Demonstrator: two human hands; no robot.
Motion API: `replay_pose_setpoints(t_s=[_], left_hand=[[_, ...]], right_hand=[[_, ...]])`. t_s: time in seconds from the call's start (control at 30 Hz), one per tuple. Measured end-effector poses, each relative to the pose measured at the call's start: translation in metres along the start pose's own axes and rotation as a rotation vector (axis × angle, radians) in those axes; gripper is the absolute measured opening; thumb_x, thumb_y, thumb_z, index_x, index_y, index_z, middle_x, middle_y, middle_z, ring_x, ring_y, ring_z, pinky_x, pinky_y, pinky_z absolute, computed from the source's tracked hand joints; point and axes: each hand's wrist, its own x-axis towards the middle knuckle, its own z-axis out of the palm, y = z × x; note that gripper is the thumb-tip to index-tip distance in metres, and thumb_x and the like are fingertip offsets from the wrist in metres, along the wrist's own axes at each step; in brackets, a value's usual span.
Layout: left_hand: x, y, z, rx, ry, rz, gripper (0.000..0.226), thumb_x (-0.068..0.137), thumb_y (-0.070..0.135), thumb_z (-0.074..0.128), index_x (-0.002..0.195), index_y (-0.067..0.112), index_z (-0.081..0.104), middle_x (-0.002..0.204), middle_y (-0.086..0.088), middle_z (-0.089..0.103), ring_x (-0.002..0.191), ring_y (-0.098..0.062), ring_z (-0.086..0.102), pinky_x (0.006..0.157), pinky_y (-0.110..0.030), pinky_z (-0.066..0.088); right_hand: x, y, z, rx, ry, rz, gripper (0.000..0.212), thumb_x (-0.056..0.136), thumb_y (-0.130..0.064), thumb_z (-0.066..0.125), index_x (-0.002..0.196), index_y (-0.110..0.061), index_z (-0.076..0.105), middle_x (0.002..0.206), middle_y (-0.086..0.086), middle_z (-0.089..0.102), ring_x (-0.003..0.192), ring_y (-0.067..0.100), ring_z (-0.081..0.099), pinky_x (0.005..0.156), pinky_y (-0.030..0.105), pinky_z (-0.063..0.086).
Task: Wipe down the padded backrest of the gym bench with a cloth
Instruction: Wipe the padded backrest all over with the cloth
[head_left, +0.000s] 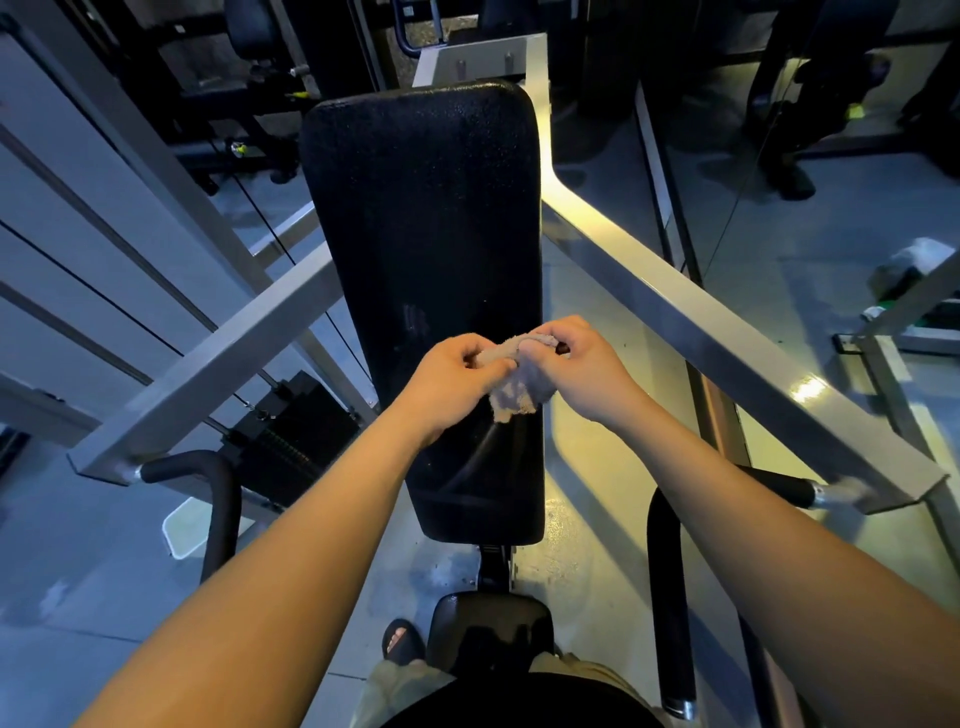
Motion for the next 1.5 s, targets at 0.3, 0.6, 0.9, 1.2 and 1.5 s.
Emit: replay_pose_setpoints(t_s=[0.3, 0.6, 0.9, 1.2, 1.5], left_hand=[[0.003, 0.017, -0.002, -0.317, 0.067, -0.023, 0.035, 0.097, 0.034, 0.064, 0.099, 0.001, 0.072, 0.101, -0.027, 0.070, 0.103, -0.048, 0.064, 0.096, -0.061, 0.051], [0.008, 0.031, -0.008, -0.391, 0.011, -0.067, 0.030, 0.103, 0.034, 0.050, 0.115, 0.017, 0.073, 0.115, -0.002, 0.073, 0.117, -0.017, 0.064, 0.100, -0.036, 0.053], [0.046, 0.032, -0.049, 0.386, 0.392, 0.199, 0.056, 0.094, 0.021, 0.057, 0.148, 0.029, 0.043, 0.155, -0.002, 0.028, 0.144, -0.023, 0.025, 0.112, -0.027, 0.022], [0.071, 0.016, -0.061, 0.840, 0.310, 0.181, 0.095, 0.090, 0.020, 0.060, 0.156, 0.049, -0.002, 0.164, 0.007, -0.025, 0.153, -0.027, -0.018, 0.119, -0.062, 0.018], [0.074, 0.012, -0.059, 0.890, 0.320, 0.176, 0.101, 0.089, 0.021, 0.064, 0.156, 0.047, -0.007, 0.163, 0.003, -0.029, 0.152, -0.031, -0.019, 0.119, -0.060, 0.023]], right_hand=[[-0.006, -0.001, 0.010, -0.024, 0.176, -0.138, 0.014, 0.100, -0.036, 0.064, 0.106, -0.024, 0.063, 0.109, -0.006, 0.058, 0.097, 0.004, 0.060, 0.084, 0.025, 0.053], [0.010, -0.015, 0.006, -0.151, 0.259, -0.326, 0.026, 0.099, -0.021, 0.063, 0.125, -0.026, 0.060, 0.116, -0.007, 0.064, 0.103, 0.008, 0.059, 0.088, 0.026, 0.052], [0.097, -0.055, -0.018, -0.566, 0.533, -0.661, 0.024, 0.101, -0.016, 0.060, 0.123, -0.010, 0.063, 0.115, 0.015, 0.057, 0.092, 0.032, 0.061, 0.068, 0.037, 0.055], [0.090, 0.000, 0.023, -0.708, 0.487, -0.662, 0.021, 0.099, -0.005, 0.060, 0.118, -0.003, 0.067, 0.112, 0.014, 0.062, 0.092, 0.033, 0.059, 0.065, 0.040, 0.049], [0.041, 0.046, 0.038, -0.689, 0.190, -0.545, 0.023, 0.095, -0.004, 0.064, 0.117, -0.009, 0.065, 0.113, 0.012, 0.057, 0.090, 0.035, 0.063, 0.063, 0.038, 0.053]])
